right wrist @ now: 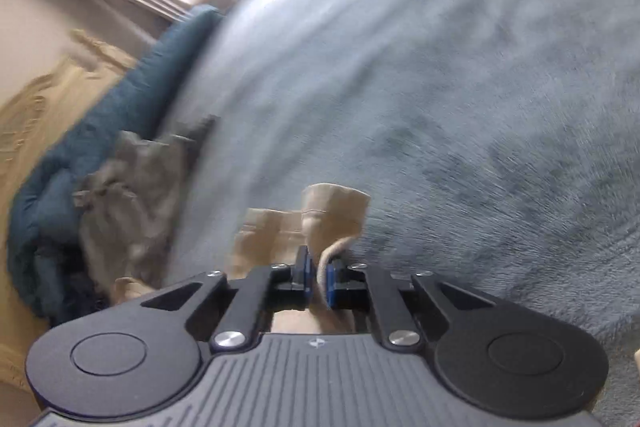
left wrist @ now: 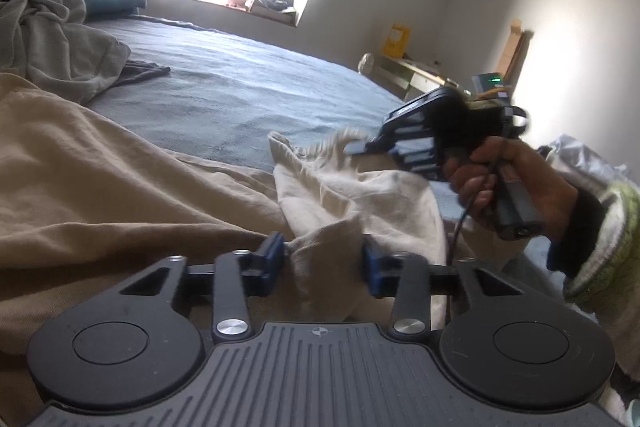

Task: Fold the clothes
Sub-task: 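Grasp a trouser corner with the right gripper and lift it to spread the trousers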

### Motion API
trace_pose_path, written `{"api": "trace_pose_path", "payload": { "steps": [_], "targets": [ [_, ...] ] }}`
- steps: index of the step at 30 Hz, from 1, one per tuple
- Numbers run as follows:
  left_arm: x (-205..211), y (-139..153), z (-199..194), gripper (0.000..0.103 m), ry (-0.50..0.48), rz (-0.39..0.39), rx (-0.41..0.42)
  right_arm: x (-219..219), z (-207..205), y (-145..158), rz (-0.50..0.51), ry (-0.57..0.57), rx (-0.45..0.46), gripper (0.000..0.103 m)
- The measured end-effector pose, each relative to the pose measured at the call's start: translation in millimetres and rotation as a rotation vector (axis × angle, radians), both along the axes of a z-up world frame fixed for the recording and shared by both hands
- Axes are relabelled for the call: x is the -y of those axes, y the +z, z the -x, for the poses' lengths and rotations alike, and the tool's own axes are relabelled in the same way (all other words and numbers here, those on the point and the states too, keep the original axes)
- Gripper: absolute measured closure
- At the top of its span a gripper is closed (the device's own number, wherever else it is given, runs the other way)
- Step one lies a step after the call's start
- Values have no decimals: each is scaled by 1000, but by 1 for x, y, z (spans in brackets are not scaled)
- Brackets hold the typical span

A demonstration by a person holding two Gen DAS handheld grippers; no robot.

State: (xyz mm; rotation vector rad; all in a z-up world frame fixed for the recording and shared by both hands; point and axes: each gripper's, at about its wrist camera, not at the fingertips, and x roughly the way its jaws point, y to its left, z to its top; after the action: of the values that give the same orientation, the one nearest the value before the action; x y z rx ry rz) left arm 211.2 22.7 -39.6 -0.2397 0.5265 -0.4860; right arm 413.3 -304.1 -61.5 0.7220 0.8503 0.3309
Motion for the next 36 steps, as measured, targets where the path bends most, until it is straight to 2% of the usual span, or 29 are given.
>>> {"api": "trace_pose_path", "payload": {
  "steps": [1,4,9,12,14,16,21,23,25,27,30,32,36],
  "targets": [
    [-2,2,3,72,3,4,5,2,11,11,-23,11,45,96],
    [-9,11,14,75,-3,35,16,11,59,49,-60,56,191,96],
    [-16,28,47,75,-56,81,45,42,164,103,-119,95,373,96],
    [-22,32,69,75,-103,115,36,66,228,118,-150,69,456,96],
    [-28,33,84,74,-133,158,25,80,268,116,-156,16,472,96],
    [-35,34,98,71,-149,195,22,95,301,101,-178,-54,452,96],
    [-51,35,119,68,-104,320,35,123,362,45,-200,-235,338,96],
    [-47,37,115,67,-95,329,34,131,377,22,-209,-297,287,98],
    [-38,40,107,66,-94,303,39,139,385,0,-204,-349,216,98],
    [-25,41,94,60,-100,268,51,146,389,-19,-172,-388,145,98],
    [-2,36,70,55,-96,203,37,160,393,-27,-123,-452,83,86],
    [13,31,57,50,-101,157,30,171,400,-21,-104,-513,84,67],
    [39,10,40,49,-100,42,-24,184,412,0,11,-590,152,63]
  ]
}}
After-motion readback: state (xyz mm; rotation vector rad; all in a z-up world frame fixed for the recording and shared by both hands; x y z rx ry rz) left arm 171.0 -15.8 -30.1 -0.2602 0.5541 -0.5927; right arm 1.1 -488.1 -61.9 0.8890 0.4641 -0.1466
